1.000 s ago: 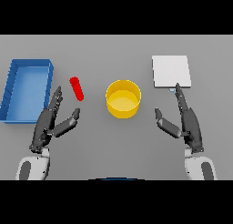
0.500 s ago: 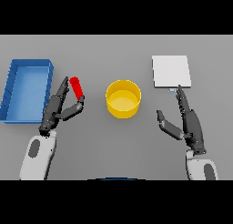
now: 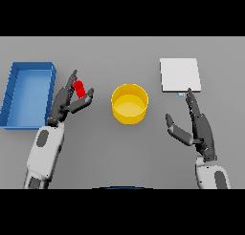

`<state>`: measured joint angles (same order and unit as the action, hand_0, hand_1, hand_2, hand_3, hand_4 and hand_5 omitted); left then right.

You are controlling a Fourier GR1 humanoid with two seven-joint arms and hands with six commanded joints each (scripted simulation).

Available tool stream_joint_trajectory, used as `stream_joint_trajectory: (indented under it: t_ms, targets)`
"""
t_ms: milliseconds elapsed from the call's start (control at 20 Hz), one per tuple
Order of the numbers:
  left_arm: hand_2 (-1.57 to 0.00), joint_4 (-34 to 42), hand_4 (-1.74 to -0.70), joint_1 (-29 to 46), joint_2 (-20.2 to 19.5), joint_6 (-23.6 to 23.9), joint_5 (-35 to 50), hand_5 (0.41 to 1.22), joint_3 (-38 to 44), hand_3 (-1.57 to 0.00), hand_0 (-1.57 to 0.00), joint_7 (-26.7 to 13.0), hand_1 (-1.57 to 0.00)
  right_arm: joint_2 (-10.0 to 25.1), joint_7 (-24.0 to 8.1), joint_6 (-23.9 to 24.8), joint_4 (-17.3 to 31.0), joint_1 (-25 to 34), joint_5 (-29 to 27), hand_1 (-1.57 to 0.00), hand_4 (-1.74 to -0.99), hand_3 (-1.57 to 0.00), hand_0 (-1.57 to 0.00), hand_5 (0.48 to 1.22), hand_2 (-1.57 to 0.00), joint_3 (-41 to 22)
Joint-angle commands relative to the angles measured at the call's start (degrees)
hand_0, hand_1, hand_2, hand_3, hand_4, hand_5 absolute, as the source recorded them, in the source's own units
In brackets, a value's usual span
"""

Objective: Pick up the red beaker and tilt it to pour out 1 green nut into yellow bowl. Pick up the yellow bowl and place it on the metallic measuring scale.

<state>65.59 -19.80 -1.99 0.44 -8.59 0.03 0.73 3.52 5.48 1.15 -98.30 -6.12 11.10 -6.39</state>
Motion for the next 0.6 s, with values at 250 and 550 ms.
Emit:
stream_joint_trajectory:
  t_ms: [250, 550]
  targets:
    - [0.00, -5.7, -1.33, -4.6, 0.3, 0.0, -0.2, 0.715, 0.9, 0.00, 0.00, 1.7, 0.00, -0.3, -1.0, 0.4, -0.2, 0.3, -0.3, 0.00, -1.311, 0.00, 0.00, 0.682, 0.00, 0.3]
    - [-0.50, -8.4, -1.44, -6.3, 2.9, 2.5, 1.2, 0.881, 2.7, -0.49, -0.46, 3.1, -0.48, 0.1, -0.7, 0.4, 0.3, 0.6, 0.2, 0.00, -1.286, 0.00, 0.00, 0.685, 0.00, 0.3]
